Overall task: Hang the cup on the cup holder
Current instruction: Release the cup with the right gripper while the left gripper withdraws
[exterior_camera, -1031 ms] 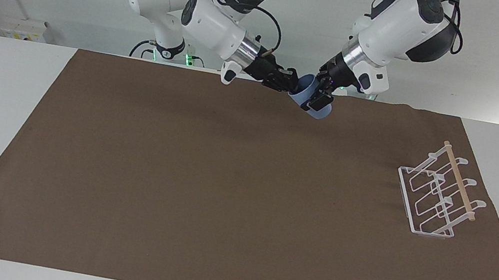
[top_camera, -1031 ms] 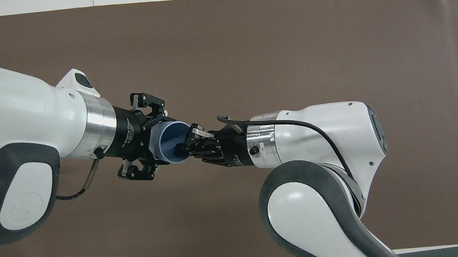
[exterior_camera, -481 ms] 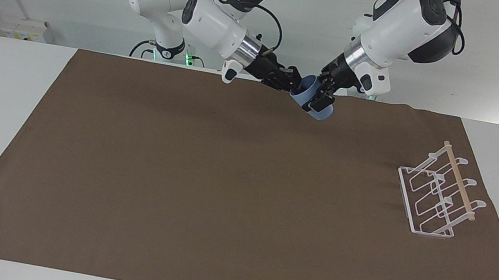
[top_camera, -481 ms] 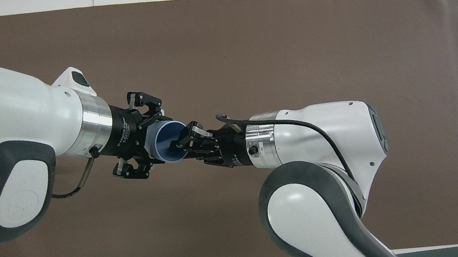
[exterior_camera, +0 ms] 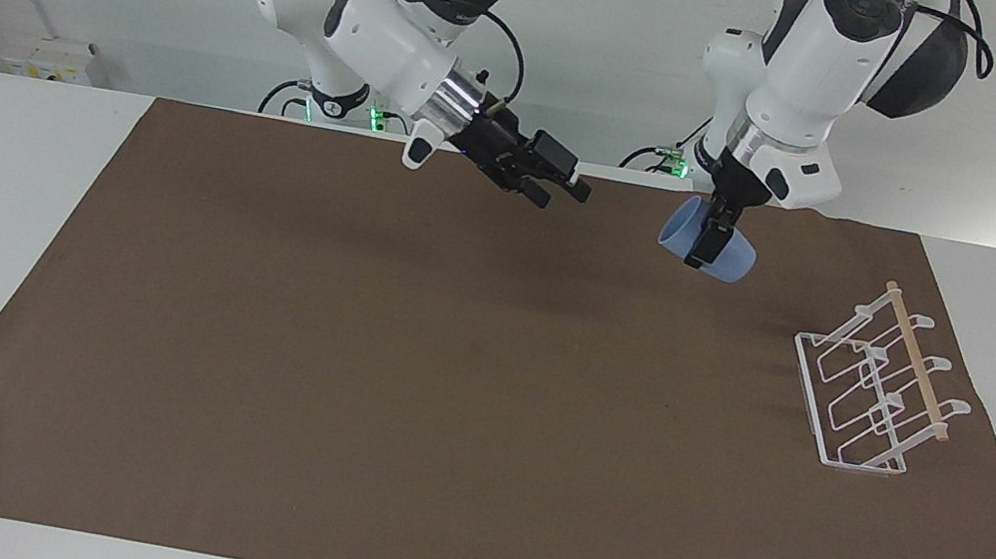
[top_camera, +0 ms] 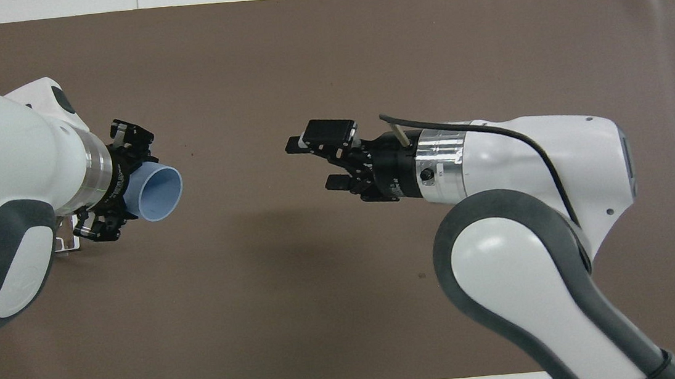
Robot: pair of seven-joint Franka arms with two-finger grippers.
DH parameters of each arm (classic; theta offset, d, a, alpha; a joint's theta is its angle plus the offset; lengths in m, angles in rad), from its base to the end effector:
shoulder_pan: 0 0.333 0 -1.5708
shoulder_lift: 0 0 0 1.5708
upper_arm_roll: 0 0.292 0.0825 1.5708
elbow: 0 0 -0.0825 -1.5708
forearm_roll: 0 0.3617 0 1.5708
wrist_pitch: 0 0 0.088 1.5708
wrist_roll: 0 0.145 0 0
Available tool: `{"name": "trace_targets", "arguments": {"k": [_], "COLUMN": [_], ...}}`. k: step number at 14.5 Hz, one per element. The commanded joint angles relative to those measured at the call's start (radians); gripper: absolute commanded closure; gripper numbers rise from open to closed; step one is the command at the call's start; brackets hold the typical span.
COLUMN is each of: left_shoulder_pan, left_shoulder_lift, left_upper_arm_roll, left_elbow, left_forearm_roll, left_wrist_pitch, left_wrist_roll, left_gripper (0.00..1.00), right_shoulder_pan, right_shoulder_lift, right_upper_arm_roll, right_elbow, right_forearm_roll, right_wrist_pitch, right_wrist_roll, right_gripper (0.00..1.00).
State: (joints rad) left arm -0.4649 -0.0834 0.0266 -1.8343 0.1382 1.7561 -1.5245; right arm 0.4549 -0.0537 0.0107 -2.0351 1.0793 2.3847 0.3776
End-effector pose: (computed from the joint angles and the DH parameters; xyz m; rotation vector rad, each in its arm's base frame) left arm 0.4761 -0.2036 0.5038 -2.6452 -1.5516 -0.1751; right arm 0.5011 0.2870 0.4787 -2.1050 0.6368 0.0373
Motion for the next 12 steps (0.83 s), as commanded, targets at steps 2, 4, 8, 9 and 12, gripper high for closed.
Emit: {"name": "trace_targets", "arguments": {"k": [2, 4, 8, 9, 12], "left_shoulder_pan": [0.058, 0.049, -0.004, -0.014, -0.021], "left_shoulder_lift": [0.081, 0.132, 0.281, 0.316, 0.466], "left_upper_arm_roll": [-0.004, -0.004, -0.005, -0.004, -0.004], "left_elbow": [0.013, 0.012, 0.010, 0.007, -0.003], "left_forearm_roll": [0.325, 0.496, 0.907, 0.978, 1.202], "left_wrist_pitch": [-0.017, -0.018, -0.154, -0.199, -0.349], "left_wrist_roll": [0.047, 0.005, -0.222, -0.270, -0.454], "left_gripper": [1.00, 1.00, 1.00, 1.00, 1.00], "right_shoulder_pan": [-0.123, -0.165, -0.335, -0.393, -0.495], "right_shoulder_lift": [-0.009, -0.009, -0.002, 0.003, 0.032], "right_upper_arm_roll": [0.008, 0.006, 0.005, 0.005, 0.005], "right_elbow": [-0.023, -0.028, 0.038, 0.065, 0.168], "right_forearm_roll": [-0.134, -0.290, -0.617, -0.666, -0.884], "right_wrist_pitch": [-0.016, -0.050, -0.279, -0.347, -0.505], "right_wrist_roll": [-0.031, -0.034, -0.133, -0.216, -0.362], "right_gripper": [0.01, 0.01, 0.01, 0.01, 0.01]}}
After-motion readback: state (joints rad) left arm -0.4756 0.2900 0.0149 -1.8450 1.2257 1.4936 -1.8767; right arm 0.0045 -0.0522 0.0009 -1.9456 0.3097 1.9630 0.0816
